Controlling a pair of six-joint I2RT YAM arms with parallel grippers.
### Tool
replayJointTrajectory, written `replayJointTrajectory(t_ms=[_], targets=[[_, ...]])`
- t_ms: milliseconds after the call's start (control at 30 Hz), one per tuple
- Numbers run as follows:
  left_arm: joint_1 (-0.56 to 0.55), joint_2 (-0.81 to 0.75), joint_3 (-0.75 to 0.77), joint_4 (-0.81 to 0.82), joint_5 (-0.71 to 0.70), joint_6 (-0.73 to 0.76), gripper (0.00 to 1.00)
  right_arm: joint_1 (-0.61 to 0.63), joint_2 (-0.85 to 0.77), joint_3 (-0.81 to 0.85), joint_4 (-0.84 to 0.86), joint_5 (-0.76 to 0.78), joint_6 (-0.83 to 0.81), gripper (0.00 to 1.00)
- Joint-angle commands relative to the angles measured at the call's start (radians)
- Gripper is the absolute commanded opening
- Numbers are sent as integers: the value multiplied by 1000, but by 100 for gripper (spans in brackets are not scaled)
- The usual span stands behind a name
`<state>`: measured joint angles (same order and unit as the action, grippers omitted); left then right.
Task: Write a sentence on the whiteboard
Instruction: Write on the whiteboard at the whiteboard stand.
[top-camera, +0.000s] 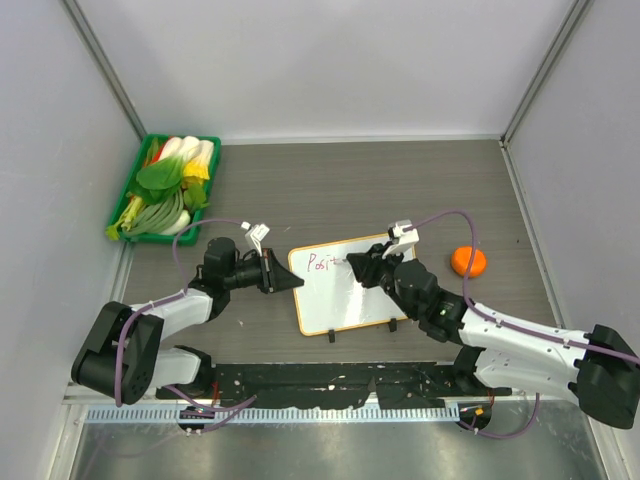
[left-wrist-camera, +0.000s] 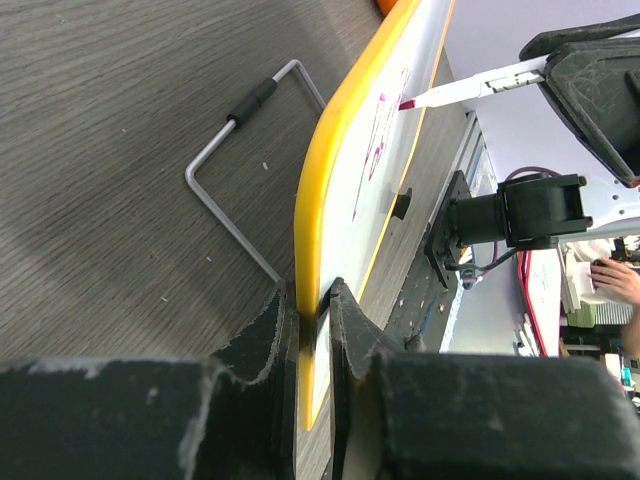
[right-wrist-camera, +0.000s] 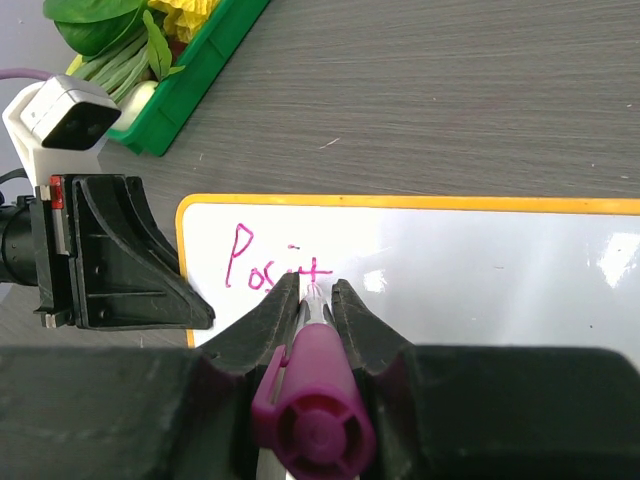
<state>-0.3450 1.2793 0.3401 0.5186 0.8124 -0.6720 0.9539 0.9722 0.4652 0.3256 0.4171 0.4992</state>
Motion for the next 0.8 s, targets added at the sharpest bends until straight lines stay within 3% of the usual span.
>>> replayJointTrajectory(t_ms=[0, 767], targets=[[0, 17, -1, -65, -91, 69, 0, 0, -20, -19, -19, 2, 6, 1], [-3, 26, 2, -65, -91, 69, 0, 0, -44, -4, -48, 66, -19, 1]])
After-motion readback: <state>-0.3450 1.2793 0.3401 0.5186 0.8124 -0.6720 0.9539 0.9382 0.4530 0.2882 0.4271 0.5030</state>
